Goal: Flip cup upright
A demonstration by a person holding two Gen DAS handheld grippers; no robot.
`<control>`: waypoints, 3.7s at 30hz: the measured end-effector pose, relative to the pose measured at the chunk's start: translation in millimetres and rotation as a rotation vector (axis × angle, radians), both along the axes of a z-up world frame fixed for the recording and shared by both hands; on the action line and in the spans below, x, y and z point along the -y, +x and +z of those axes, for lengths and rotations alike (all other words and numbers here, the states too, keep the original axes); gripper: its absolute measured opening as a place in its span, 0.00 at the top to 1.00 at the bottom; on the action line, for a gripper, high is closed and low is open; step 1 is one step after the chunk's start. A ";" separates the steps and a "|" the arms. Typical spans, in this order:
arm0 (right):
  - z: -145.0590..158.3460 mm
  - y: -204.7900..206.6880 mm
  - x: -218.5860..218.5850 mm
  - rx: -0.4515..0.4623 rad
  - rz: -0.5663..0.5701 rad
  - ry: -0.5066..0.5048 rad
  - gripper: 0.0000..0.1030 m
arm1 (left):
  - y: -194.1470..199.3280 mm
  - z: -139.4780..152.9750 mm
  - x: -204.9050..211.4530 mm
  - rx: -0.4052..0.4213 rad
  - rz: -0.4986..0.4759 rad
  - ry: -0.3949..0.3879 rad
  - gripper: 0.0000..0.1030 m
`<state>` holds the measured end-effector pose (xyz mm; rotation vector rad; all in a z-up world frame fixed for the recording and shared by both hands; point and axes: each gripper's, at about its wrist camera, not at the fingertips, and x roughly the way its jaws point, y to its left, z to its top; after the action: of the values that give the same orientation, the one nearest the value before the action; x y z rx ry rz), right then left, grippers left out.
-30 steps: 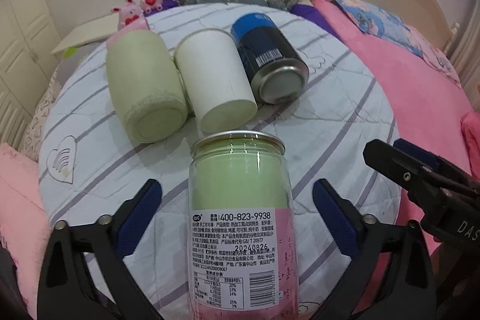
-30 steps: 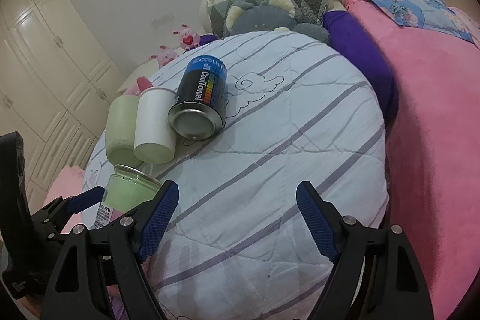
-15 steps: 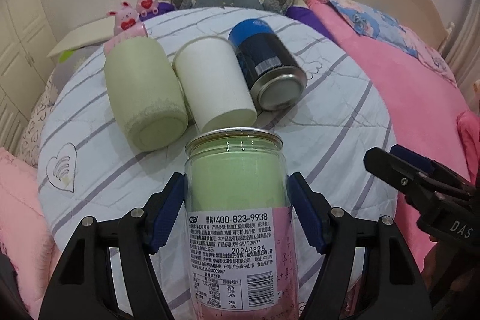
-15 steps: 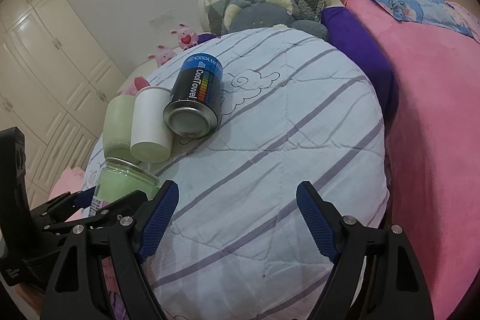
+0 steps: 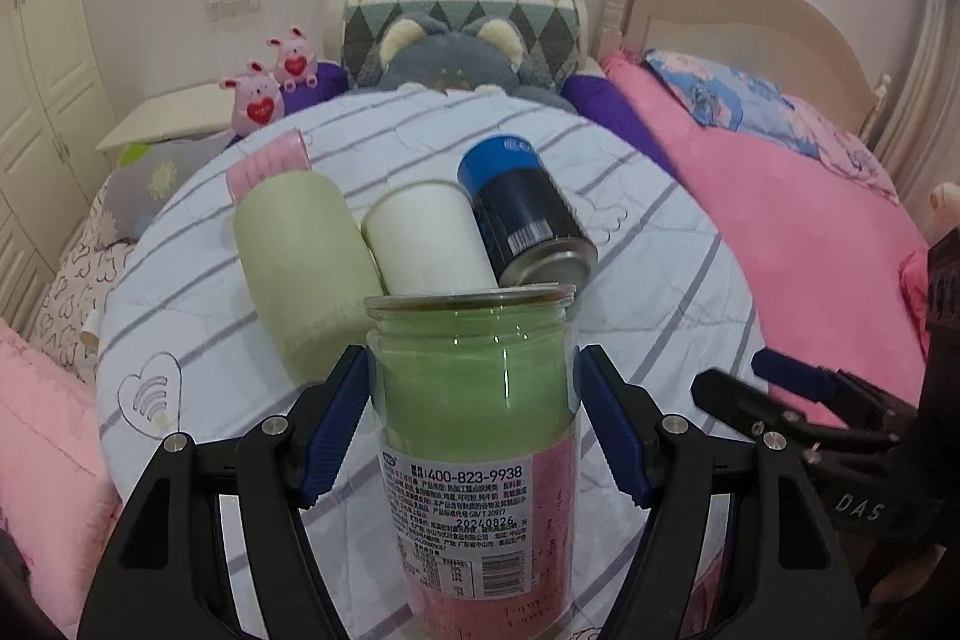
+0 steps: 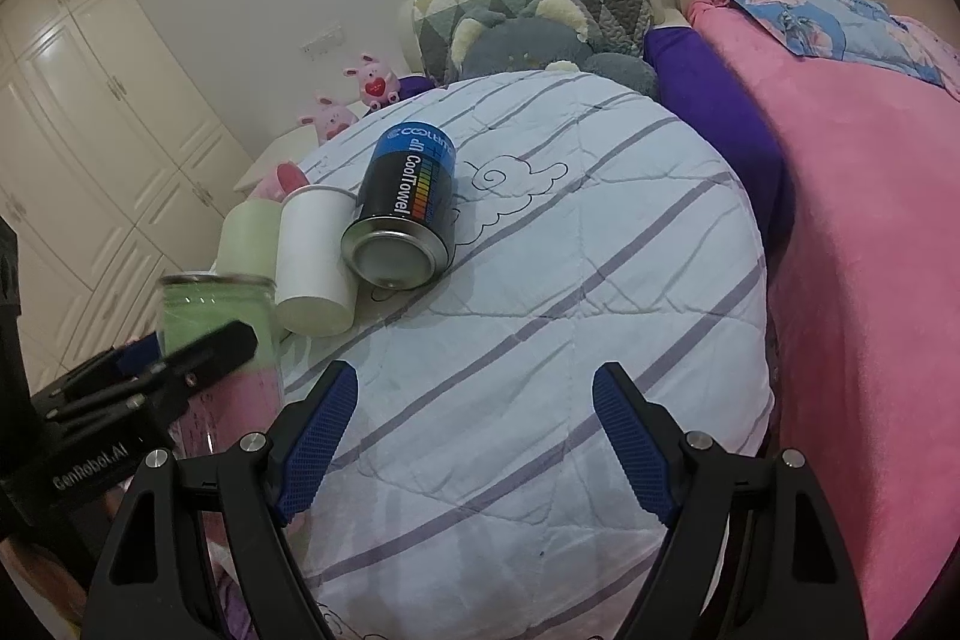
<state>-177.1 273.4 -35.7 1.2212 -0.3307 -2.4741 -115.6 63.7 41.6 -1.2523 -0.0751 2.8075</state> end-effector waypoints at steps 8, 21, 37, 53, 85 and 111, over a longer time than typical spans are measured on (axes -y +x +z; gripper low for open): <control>-0.9 2.4 2.9 0.008 -0.015 0.013 0.20 | 12.7 9.2 4.5 -0.062 -0.013 0.010 0.30; 7.0 35.9 17.6 -0.012 -0.035 0.047 0.20 | 65.1 11.1 4.5 -0.118 -0.075 0.019 0.31; 11.4 79.7 24.0 -0.040 -0.079 0.073 0.20 | 96.6 5.2 12.0 -0.120 -0.106 0.041 0.12; 20.3 98.3 18.3 -0.085 -0.132 0.116 0.20 | 109.5 7.4 10.8 -0.148 -0.149 0.088 0.10; 11.9 208.2 44.5 -0.464 -0.181 0.174 0.14 | 203.6 -12.7 43.4 -0.551 -0.014 -0.047 0.00; -15.6 218.0 63.7 -0.591 -0.148 0.181 0.14 | 195.5 -42.1 57.9 -0.633 0.019 -0.083 0.00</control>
<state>40.9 209.7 -51.3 0.4836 -0.0356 -2.8942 79.9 5.8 -0.5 -0.3232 0.0644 3.0960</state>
